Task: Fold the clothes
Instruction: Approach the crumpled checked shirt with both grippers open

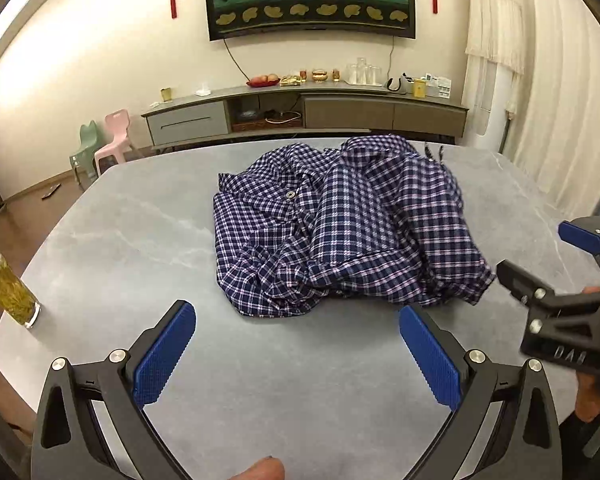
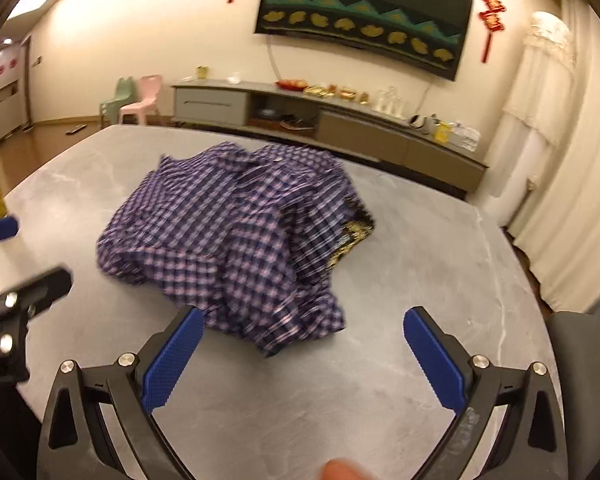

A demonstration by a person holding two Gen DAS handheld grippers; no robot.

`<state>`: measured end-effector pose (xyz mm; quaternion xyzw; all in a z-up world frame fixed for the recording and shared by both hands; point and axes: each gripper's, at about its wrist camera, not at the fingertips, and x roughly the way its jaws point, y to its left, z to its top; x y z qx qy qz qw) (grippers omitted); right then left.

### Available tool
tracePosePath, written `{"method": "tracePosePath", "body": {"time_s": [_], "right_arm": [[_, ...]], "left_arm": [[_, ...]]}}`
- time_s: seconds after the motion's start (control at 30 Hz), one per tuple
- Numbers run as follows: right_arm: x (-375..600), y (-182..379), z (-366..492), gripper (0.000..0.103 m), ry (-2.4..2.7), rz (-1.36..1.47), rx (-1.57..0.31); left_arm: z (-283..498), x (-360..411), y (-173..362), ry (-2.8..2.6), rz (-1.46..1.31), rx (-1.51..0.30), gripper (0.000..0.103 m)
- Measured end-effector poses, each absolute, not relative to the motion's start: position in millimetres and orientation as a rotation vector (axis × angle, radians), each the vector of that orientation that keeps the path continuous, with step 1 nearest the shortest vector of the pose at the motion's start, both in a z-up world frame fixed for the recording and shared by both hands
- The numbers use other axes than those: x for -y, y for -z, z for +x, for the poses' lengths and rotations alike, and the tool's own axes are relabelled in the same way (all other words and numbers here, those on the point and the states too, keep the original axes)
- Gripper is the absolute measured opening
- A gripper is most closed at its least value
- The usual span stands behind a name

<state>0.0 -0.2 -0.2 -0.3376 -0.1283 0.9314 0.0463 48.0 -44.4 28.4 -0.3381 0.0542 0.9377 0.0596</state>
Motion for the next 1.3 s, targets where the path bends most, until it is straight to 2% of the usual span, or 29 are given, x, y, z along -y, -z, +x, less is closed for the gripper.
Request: {"method": "tracePosePath", "body": {"time_s": [0.13, 0.3, 0.37, 0.4, 0.43, 0.47, 0.5, 0.53, 0.57, 0.6, 0.63, 0.67, 0.73, 0.97, 1.1, 1.13, 1.17, 1.2, 1.23, 1.3], "right_arm": [[15, -1, 5, 0.102, -2.814, -1.084, 0.347], [83, -27, 26, 0.102, -2.784, -0.824, 0.387], [104, -12, 13, 0.102, -2.748, -0.945, 0.34], [65, -9, 3, 0.101, -2.794, -1.058, 0.27], [32, -8, -5, 0.093, -2.83, -1.152, 0.198], [23, -9, 1, 0.079, -2.837, -1.147, 0.133], [15, -10, 8, 0.068, -2.83, -1.155, 0.094], [6, -11, 15, 0.037, -2.823, -1.162, 0.06], [-1, -13, 23, 0.012, -2.82, -1.169, 0.043], [-8, -13, 30, 0.008, -2.817, -1.174, 0.031], [-9, -12, 36, 0.004, -2.816, -1.169, 0.04], [-10, -14, 41, 0.001, -2.819, -1.158, 0.053], [-12, -14, 45, 0.001, -2.834, -1.154, 0.069], [-20, -18, 46, 0.001, -2.862, -1.128, 0.082], [-25, -25, 51, 0.001, -2.864, -1.112, 0.056], [-25, -24, 52, 0.006, -2.865, -1.111, 0.052], [-26, -24, 52, 0.025, -2.866, -1.11, 0.047], [-27, -23, 53, 0.04, -2.867, -1.108, 0.043], [-27, -22, 53, 0.063, -2.868, -1.107, 0.039], [-28, -21, 54, 0.066, -2.87, -1.104, 0.03]], "left_arm": [[56, 47, -38, -2.837, -1.024, -0.133, 0.103], [65, 49, -49, -2.834, -1.024, -0.093, 0.103], [69, 50, -54, -2.833, -1.024, -0.078, 0.103], [71, 51, -56, -2.832, -1.024, -0.07, 0.103], [73, 52, -59, -2.832, -1.024, -0.062, 0.101], [75, 53, -60, -2.833, -1.023, -0.043, 0.099], [78, 54, -61, -2.828, -1.028, -0.03, 0.091], [79, 54, -60, -2.819, -1.035, -0.025, 0.076], [80, 54, -60, -2.809, -1.043, -0.02, 0.067], [81, 55, -59, -2.804, -1.046, -0.016, 0.05], [82, 55, -58, -2.803, -1.048, -0.013, 0.039], [84, 54, -57, -2.794, -1.047, -0.012, 0.034], [87, 51, -55, -2.779, -1.046, -0.018, 0.009], [88, 47, -51, -2.798, -1.049, -0.038, 0.007], [91, 45, -52, -2.816, -1.045, -0.047, 0.017], [92, 44, -53, -2.822, -1.04, -0.055, 0.024], [93, 44, -54, -2.824, -1.037, -0.056, 0.031], [94, 43, -55, -2.825, -1.034, -0.053, 0.043], [96, 43, -56, -2.826, -1.032, -0.051, 0.048], [98, 41, -56, -2.826, -1.032, -0.056, 0.052]]}}
